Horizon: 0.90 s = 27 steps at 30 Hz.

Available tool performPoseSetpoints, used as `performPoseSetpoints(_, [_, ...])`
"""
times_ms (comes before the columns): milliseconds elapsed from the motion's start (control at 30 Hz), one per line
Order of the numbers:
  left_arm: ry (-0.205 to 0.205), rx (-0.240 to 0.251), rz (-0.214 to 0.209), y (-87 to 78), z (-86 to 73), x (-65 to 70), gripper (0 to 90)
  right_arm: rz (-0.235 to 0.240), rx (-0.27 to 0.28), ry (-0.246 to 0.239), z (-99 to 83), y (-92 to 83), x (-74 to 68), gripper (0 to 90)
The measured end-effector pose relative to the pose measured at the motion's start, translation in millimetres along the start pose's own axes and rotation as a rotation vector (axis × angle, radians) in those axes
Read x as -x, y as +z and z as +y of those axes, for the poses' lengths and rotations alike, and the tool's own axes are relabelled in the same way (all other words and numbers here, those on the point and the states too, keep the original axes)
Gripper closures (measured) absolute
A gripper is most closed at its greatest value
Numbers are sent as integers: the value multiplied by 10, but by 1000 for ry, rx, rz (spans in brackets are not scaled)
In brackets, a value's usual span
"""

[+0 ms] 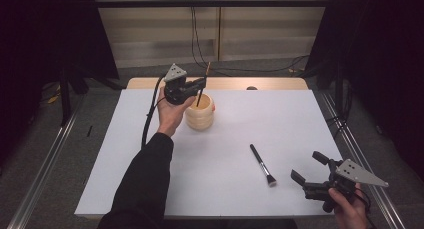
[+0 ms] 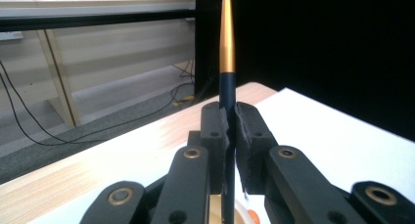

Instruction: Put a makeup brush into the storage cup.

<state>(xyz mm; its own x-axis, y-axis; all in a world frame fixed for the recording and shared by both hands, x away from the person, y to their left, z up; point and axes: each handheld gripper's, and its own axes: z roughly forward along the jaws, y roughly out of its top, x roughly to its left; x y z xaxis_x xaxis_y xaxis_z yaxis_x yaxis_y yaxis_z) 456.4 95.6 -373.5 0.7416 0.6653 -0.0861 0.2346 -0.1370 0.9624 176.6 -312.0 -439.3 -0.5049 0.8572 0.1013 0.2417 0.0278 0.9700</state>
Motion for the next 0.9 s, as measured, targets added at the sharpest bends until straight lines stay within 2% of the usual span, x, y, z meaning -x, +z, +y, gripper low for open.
performPoseSetpoints(67, [10, 0, 8, 21, -34, -10, 833, -3, 1, 4, -1, 1, 2, 0])
performPoseSetpoints(133, [3, 1, -1, 40, -78, -47, 834, -3, 2, -1, 0, 3, 6, 0])
performPoseSetpoints(200, [-18, -2, 12, 53, -122, -68, 834, -3, 1, 2, 0, 1, 0, 0])
performPoseSetpoints(400, [-5, -11, 16, 68, -200, -73, 833, -3, 0, 4, -3, 1, 3, 0])
performPoseSetpoints(433, [-8, -2, 3, 75, -214, -74, 833, 1, 0, 5, -1, -2, 1, 0])
performPoseSetpoints(500, [-11, -11, 15, 70, -240, -61, 833, -1, 1, 1, -2, -2, 1, 0])
performPoseSetpoints(633, [-11, -26, 6, 65, -344, -50, 833, -4, -1, 7, -3, 1, 3, 0])
performPoseSetpoints(700, [-32, -25, 12, 59, -392, -51, 833, -3, -5, 6, -6, 5, -4, 0])
performPoseSetpoints(733, [-32, -21, -4, 63, -413, -56, 833, -3, -2, 0, -6, 7, -3, 0])
performPoseSetpoints(767, [-23, -37, 11, 54, -426, -55, 833, 0, -5, -1, -4, 4, -3, 0])
performPoseSetpoints(800, [-41, -20, -5, 64, -449, -48, 833, -2, -2, 3, -3, 5, -6, 0])
performPoseSetpoints(833, [-23, -37, 11, 57, -455, -43, 833, -1, -4, -2, -4, 4, -2, 0])
performPoseSetpoints(900, [-41, -32, -1, 65, -478, -44, 833, -4, -4, 3, -6, 8, -5, 0])
